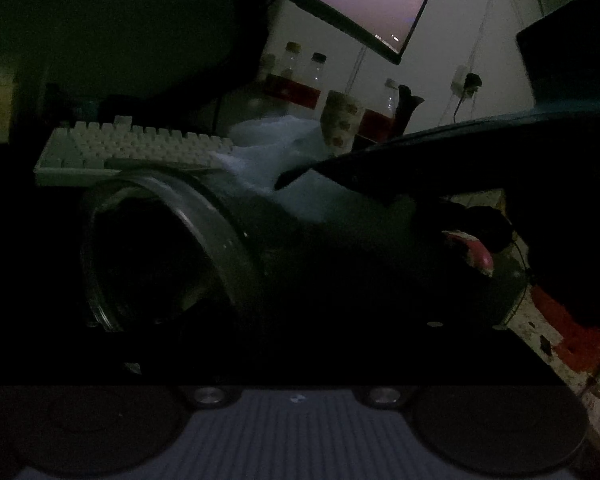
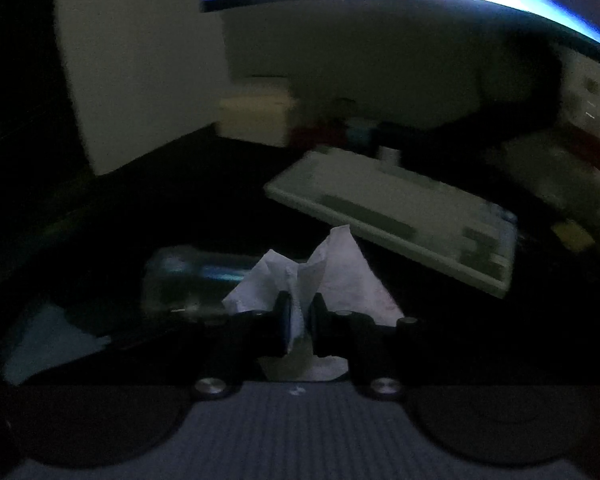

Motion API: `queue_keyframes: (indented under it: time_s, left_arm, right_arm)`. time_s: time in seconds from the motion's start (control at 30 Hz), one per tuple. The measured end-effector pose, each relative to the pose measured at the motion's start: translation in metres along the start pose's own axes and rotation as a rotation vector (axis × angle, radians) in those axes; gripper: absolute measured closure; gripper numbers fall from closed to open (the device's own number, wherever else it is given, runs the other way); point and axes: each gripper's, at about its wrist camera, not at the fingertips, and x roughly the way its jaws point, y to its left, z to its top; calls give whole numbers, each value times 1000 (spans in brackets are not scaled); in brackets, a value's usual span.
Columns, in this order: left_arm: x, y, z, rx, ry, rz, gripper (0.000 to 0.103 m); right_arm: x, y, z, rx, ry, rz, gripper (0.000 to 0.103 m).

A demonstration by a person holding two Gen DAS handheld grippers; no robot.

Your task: Clean container

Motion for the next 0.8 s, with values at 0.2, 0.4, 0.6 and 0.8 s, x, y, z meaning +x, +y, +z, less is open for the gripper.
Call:
queue_keyframes:
  time_s: [0.2, 0.4, 0.6, 0.8]
  left_arm:
    - [2, -6, 0, -31, 2, 2, 12]
    - [4, -11, -2, -23, 9, -7, 12]
    - [5, -16, -4, -4, 8, 2, 12]
    - [5, -15, -3, -7, 8, 0, 12]
  right_arm:
    - [-8, 10, 0, -16, -12, 38, 90]
    - [-16, 34, -3, -81, -25, 101, 90]
    - [-12, 4, -4, -8, -17, 14, 90]
    - [-13, 0, -6, 9, -28, 4, 90]
